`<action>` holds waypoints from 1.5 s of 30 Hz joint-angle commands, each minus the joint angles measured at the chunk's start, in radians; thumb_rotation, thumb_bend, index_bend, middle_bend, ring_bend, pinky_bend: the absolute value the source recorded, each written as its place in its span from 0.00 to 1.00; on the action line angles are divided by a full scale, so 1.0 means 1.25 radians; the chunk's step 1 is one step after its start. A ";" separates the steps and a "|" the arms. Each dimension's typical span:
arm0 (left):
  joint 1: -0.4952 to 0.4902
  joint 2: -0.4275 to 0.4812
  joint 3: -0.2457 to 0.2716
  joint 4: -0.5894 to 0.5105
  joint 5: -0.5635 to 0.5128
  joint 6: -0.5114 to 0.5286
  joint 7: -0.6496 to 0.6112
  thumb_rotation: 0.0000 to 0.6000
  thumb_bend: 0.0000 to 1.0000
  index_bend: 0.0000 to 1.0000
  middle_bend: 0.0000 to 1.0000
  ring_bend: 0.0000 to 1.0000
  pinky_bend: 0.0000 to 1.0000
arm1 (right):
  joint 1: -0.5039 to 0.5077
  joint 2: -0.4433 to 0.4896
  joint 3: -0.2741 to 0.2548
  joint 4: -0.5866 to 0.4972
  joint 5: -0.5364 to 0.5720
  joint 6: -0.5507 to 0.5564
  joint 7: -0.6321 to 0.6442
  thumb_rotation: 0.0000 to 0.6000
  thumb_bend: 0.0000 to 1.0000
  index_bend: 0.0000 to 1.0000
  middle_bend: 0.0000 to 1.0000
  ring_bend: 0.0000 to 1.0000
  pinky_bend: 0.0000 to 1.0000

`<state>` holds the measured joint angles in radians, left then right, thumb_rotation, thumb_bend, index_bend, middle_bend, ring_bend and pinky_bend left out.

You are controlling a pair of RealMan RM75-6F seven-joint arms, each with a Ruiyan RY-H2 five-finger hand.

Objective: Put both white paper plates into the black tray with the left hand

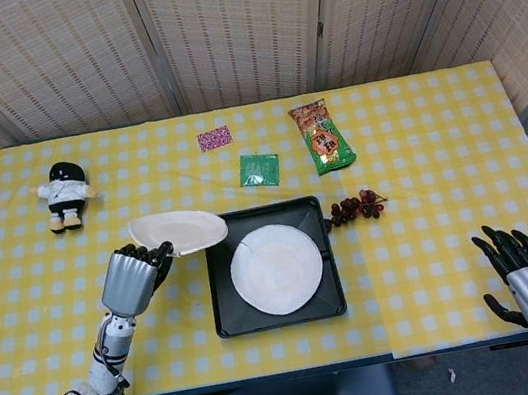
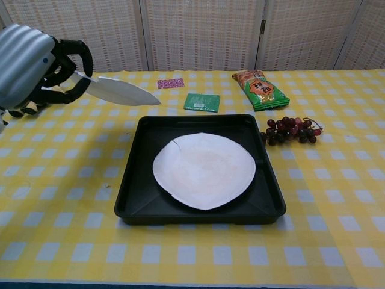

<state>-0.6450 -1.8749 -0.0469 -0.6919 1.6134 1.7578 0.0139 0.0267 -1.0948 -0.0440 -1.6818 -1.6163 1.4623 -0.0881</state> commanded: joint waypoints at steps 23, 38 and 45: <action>-0.012 -0.051 0.001 -0.242 0.124 -0.090 0.303 1.00 0.62 0.64 1.00 1.00 1.00 | -0.003 0.051 -0.026 0.008 -0.057 0.028 0.127 1.00 0.37 0.00 0.00 0.00 0.00; -0.044 -0.162 -0.036 -0.133 0.114 -0.130 0.273 1.00 0.62 0.64 1.00 1.00 1.00 | -0.013 0.066 -0.024 0.006 -0.060 0.052 0.159 1.00 0.37 0.00 0.00 0.00 0.00; -0.069 -0.207 -0.055 -0.087 0.108 -0.146 0.270 1.00 0.62 0.64 1.00 1.00 1.00 | -0.021 0.076 -0.025 0.005 -0.068 0.072 0.176 1.00 0.37 0.00 0.00 0.00 0.00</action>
<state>-0.7269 -2.1281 -0.1126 -0.8064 1.7499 1.5790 0.3529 0.0020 -1.0008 -0.0752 -1.6756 -1.7004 1.5516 0.1308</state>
